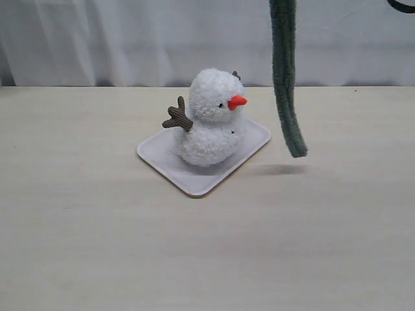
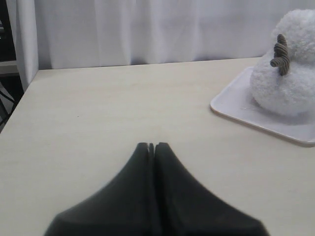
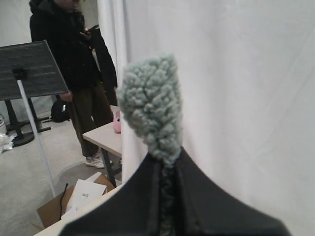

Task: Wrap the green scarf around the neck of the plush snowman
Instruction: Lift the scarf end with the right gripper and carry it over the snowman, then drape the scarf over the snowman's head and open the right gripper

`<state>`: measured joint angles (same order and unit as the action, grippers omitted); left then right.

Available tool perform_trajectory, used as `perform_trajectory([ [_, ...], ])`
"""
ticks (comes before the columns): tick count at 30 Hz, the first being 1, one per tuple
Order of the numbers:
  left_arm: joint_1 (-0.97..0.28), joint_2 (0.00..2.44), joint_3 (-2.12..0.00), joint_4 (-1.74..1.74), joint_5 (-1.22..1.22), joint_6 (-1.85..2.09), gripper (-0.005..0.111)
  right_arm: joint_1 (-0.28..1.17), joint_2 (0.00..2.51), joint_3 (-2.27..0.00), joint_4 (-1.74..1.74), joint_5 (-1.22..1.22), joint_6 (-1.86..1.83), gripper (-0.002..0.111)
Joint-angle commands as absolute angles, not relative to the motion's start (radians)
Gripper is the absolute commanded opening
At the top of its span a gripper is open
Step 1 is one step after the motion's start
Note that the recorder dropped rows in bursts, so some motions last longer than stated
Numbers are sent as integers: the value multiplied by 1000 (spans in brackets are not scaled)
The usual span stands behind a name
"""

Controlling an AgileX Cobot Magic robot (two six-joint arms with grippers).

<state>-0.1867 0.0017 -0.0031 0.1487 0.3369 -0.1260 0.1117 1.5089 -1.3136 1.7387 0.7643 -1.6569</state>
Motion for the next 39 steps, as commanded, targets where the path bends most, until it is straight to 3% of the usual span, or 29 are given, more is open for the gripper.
perform_trajectory([
  [1,-186,0,0,146,321,-127,0,162,1541,-1349,1744,758,-1673,4],
  [10,-186,0,0,146,324,-127,0,314,1590,-1380,1744,542,-1839,4],
  [27,-186,0,0,146,324,-127,0,316,1777,-1540,1744,546,-1846,4],
  [39,-186,0,0,146,324,-127,0,316,1887,-1666,1744,329,-1868,4],
])
